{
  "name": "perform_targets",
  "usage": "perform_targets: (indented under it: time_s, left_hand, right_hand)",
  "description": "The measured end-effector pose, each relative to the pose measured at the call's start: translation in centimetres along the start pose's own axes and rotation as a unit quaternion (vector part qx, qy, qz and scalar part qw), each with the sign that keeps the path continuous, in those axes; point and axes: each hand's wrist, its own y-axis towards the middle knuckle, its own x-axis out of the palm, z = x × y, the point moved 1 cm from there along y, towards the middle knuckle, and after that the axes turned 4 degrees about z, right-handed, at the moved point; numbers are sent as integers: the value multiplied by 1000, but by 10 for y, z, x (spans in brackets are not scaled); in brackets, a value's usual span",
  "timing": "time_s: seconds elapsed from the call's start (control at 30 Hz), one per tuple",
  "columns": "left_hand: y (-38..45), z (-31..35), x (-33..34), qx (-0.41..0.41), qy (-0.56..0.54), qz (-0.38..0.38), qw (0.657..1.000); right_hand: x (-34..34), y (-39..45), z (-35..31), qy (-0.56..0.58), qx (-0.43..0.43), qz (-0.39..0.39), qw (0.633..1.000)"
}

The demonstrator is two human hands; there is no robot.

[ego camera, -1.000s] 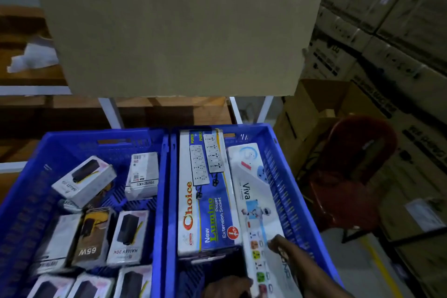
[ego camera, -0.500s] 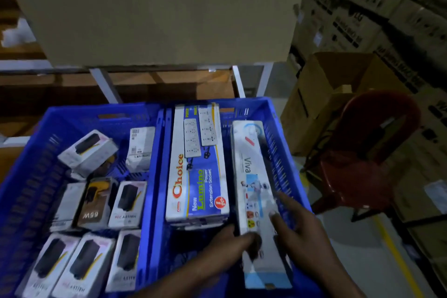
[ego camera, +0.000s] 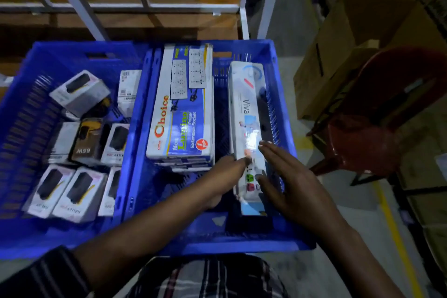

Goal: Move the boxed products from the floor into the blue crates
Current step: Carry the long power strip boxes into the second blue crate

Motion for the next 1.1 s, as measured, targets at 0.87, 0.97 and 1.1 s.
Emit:
perform_targets:
  time_s: [0.87,0.97,1.1]
  left_hand:
    - [-31,0,7,73,-115,80,987]
    - [-41,3,12,100,-124,116,980]
    - [-61,9,10,123,-171,123,970]
  right_hand:
    - [-7,4,-28,69,89,-43,993]
    - [-5,7,-41,137,174,-2,975]
    - [2,8,-49,183,213,-28,960]
